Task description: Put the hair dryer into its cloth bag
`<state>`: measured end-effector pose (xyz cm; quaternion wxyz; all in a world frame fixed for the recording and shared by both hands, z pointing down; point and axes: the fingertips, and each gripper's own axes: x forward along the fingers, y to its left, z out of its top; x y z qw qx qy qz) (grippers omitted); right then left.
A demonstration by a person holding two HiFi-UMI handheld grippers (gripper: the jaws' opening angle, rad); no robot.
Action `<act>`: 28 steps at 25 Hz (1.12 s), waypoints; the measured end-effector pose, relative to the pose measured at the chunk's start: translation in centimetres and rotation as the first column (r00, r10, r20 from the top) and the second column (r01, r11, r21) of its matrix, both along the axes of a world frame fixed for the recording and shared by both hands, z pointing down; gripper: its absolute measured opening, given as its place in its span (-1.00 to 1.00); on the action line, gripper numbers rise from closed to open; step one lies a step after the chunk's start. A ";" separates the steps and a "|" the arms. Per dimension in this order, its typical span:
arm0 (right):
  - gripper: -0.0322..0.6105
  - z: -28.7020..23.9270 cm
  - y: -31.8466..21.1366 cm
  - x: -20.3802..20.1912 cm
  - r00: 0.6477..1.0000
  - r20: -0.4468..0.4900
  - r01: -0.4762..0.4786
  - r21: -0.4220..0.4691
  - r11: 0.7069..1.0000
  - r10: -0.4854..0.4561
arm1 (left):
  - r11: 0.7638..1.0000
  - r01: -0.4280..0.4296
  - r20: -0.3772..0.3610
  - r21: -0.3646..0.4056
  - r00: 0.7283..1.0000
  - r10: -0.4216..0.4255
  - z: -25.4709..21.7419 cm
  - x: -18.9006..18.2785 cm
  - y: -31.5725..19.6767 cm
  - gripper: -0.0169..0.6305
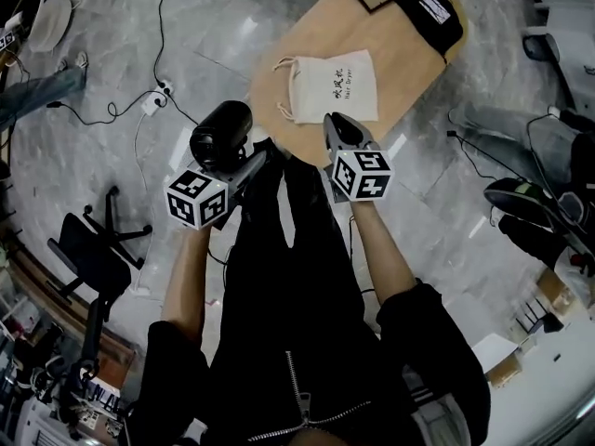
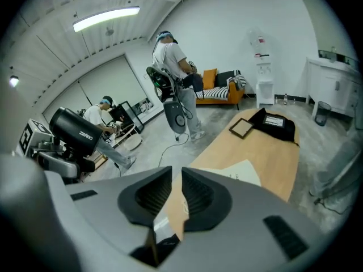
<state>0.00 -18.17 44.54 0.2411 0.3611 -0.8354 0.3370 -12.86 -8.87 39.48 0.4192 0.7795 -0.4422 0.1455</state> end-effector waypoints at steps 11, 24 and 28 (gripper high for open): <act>-0.61 11.5 -2.0 -2.1 0.987 -0.149 0.041 -0.110 0.993 -0.057 | 0.992 -0.125 0.054 -0.003 0.991 0.125 10.8 -2.0 -3.5 -0.28; -0.41 27.9 -2.9 -5.2 0.945 -0.323 -0.018 -0.227 0.974 -0.058 | 0.941 -0.335 0.226 -0.046 0.914 0.337 23.3 -3.3 -5.9 -0.28; -0.40 30.5 -2.5 -4.9 0.923 -0.377 -0.013 -0.238 0.971 -0.080 | 0.916 -0.396 0.303 -0.063 0.867 0.395 25.5 -3.5 -6.5 -0.28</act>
